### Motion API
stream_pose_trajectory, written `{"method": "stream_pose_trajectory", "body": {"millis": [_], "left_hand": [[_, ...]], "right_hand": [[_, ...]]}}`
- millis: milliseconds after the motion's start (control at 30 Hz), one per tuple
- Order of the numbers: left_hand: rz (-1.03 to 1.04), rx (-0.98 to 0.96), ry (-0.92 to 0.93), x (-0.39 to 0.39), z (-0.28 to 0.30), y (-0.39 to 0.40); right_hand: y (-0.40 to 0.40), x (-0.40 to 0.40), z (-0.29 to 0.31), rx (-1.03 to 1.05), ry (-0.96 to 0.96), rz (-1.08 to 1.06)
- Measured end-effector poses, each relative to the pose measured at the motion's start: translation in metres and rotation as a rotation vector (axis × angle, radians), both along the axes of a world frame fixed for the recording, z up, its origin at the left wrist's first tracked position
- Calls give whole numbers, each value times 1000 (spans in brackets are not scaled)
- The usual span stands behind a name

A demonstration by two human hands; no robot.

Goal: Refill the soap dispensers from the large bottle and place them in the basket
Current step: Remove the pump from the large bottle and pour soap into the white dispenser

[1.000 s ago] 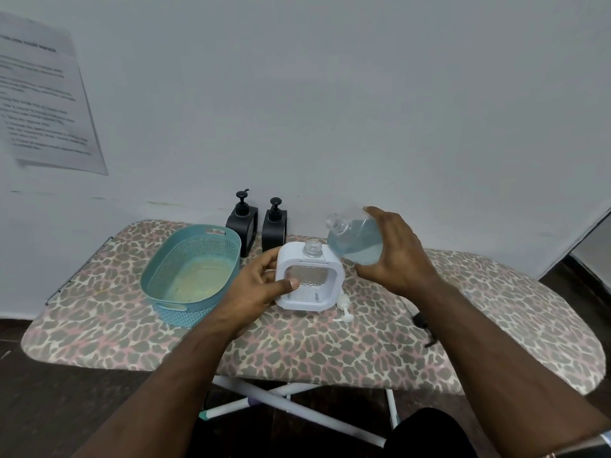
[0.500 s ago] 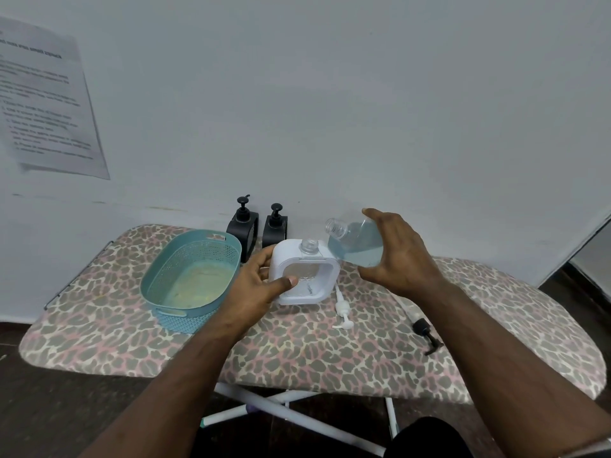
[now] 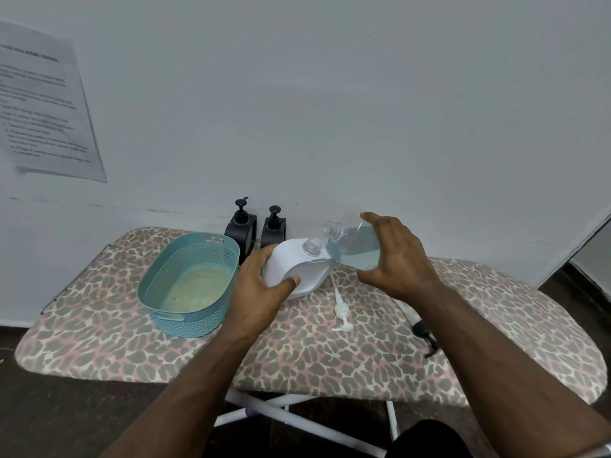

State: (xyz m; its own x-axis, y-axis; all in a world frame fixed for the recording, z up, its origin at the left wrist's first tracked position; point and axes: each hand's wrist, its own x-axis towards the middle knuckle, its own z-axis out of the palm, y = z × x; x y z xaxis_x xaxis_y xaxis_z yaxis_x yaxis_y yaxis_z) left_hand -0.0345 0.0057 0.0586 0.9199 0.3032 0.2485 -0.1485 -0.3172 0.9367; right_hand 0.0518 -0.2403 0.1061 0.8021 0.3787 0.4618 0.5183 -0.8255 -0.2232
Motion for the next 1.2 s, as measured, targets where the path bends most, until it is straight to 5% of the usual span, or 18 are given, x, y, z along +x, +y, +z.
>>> {"method": "stream_pose_trajectory", "body": {"millis": [433,1200], "left_hand": [[-140,-208,104,9,6,5],[-182,-195,131,13,8,3]], "right_hand": [[-10,10,14,-22,-43,22],[-13,18,24,-90,-106,51]]}}
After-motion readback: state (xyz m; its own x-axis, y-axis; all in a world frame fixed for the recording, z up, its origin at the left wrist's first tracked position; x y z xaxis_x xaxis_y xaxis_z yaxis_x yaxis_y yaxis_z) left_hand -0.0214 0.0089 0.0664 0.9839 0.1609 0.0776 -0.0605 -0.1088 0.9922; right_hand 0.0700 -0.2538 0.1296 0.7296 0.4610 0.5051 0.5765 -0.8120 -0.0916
